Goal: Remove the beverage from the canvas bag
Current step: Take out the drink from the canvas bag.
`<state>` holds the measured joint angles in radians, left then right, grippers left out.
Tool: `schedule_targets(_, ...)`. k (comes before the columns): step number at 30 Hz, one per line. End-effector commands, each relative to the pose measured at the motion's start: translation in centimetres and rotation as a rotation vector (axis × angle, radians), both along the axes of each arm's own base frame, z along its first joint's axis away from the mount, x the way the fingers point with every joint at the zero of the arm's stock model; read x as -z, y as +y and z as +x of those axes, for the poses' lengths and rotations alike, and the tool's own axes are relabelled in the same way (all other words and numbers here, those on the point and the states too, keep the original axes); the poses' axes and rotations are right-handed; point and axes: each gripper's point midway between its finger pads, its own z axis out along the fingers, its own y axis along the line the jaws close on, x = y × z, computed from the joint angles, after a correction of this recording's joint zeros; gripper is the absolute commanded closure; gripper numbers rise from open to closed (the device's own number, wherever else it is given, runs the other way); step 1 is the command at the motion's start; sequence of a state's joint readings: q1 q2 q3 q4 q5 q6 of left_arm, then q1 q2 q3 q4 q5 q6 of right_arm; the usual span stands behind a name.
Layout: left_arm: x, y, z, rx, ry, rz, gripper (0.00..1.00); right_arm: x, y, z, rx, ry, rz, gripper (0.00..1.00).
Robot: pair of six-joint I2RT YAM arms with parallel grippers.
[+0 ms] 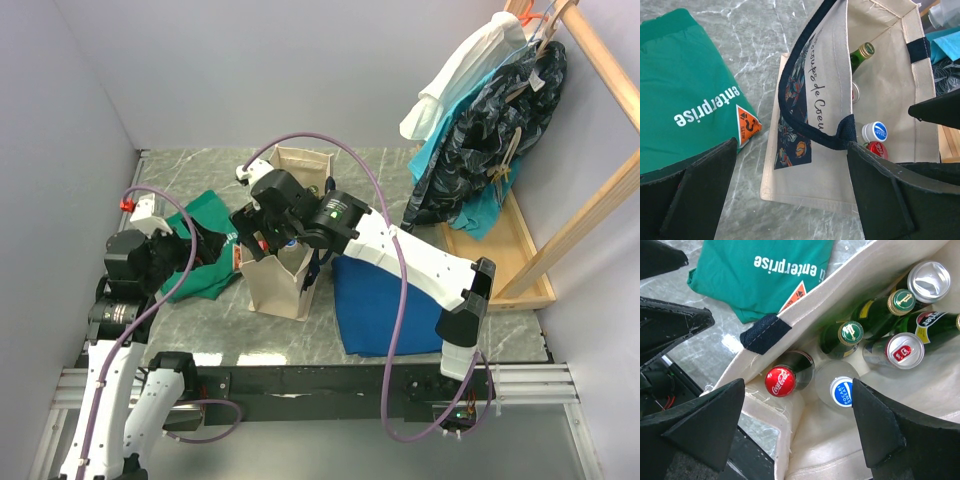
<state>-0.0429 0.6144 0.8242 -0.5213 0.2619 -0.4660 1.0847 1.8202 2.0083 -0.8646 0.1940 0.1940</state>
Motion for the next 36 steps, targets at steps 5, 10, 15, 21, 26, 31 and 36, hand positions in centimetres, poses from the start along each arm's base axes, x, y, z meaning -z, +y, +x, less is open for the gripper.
schedule_targets(5, -0.2, -0.1, 0.3, -0.002, -0.016, -0.009, 0.04, -0.1, -0.3, -0.9, 0.0, 0.0, -0.019, 0.09)
schedule_targets(10, -0.1, -0.1, 0.4, -0.001, -0.014, -0.016, 0.04, 0.2, 0.0, -0.9, -0.019, 0.002, -0.018, 0.09)
schedule_targets(15, -0.1, 0.0, 0.5, -0.006, -0.012, -0.011, 0.04, 0.5, 0.7, -0.8, -0.026, 0.01, -0.013, 0.08)
schedule_targets(21, 0.1, 0.0, 0.4, -0.008, -0.011, -0.007, 0.04, 1.1, 1.5, -0.9, -0.04, 0.036, -0.005, 0.09)
schedule_targets(26, 0.2, 0.1, 0.4, -0.01, -0.01, -0.007, 0.04, 1.6, 1.7, -0.9, -0.04, 0.044, -0.007, 0.09)
schedule_targets(31, 0.3, 0.1, 0.5, -0.014, -0.012, -0.007, 0.04, 1.9, 2.2, -0.9, -0.049, 0.054, -0.005, 0.14)
schedule_targets(36, 0.6, 0.2, 0.5, -0.018, -0.009, -0.007, 0.04, 2.3, 2.6, -1.0, -0.059, 0.066, -0.009, 0.15)
